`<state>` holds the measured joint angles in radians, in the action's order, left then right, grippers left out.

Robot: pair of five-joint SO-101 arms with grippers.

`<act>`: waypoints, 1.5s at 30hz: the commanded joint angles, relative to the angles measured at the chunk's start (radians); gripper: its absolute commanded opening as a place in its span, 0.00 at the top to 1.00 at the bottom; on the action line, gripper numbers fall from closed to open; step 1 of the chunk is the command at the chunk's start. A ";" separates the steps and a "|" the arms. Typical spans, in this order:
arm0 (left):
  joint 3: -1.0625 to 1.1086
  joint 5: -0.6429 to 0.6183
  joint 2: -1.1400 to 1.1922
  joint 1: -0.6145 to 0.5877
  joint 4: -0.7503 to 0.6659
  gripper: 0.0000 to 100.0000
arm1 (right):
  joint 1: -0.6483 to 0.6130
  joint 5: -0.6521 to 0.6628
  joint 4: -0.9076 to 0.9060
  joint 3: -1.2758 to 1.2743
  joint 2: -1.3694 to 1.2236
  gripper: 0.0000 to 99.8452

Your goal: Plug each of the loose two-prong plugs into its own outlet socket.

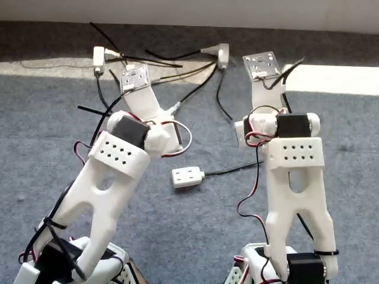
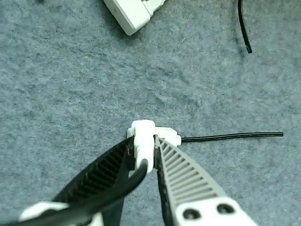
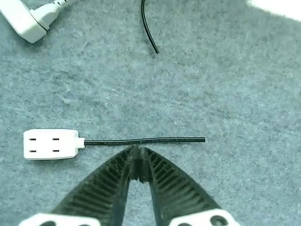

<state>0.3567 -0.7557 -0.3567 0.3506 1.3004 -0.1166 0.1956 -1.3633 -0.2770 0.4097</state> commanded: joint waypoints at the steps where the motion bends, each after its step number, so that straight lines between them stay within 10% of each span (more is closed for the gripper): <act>1: 0.044 0.009 0.004 0.013 -0.021 0.99 | 0.007 0.002 0.041 -0.027 0.015 0.99; 45: 0.298 -0.057 0.013 0.147 -0.256 0.99 | 0.248 0.009 0.067 -0.016 0.015 0.99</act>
<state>0.6252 -0.8063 -0.3414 0.4887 1.1193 0.1197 0.1956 -1.3111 -0.3291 0.4097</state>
